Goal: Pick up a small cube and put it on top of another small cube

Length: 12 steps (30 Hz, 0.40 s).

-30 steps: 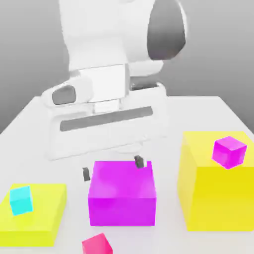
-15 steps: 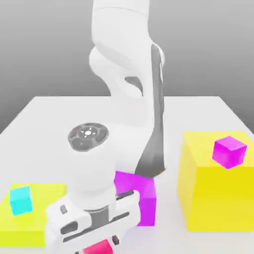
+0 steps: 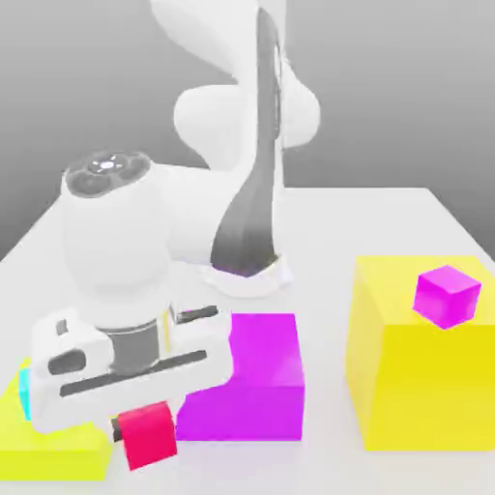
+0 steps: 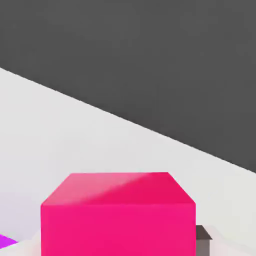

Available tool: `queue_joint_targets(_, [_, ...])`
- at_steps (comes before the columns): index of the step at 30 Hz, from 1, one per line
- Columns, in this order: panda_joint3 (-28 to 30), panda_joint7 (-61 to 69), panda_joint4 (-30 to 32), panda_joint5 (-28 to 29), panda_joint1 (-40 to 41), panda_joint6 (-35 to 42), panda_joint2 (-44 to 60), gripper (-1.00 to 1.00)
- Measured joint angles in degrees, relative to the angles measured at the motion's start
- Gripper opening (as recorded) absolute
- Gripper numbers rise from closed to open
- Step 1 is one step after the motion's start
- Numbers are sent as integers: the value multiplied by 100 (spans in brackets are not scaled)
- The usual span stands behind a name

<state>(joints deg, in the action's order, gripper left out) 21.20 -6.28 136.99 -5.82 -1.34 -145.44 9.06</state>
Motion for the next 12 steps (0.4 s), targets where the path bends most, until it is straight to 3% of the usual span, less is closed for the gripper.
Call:
queue_joint_targets(4, [512,-393,215,432,765,464,-722,-100])
queue_joint_targets(8, [398,-141,342,55,863,-51,-278,-100])
queue_joint_targets(9, [347,-36,369,-93,901,-241,-93,100])
queue_joint_targets(12, [347,-36,369,-93,901,-241,-93,100])
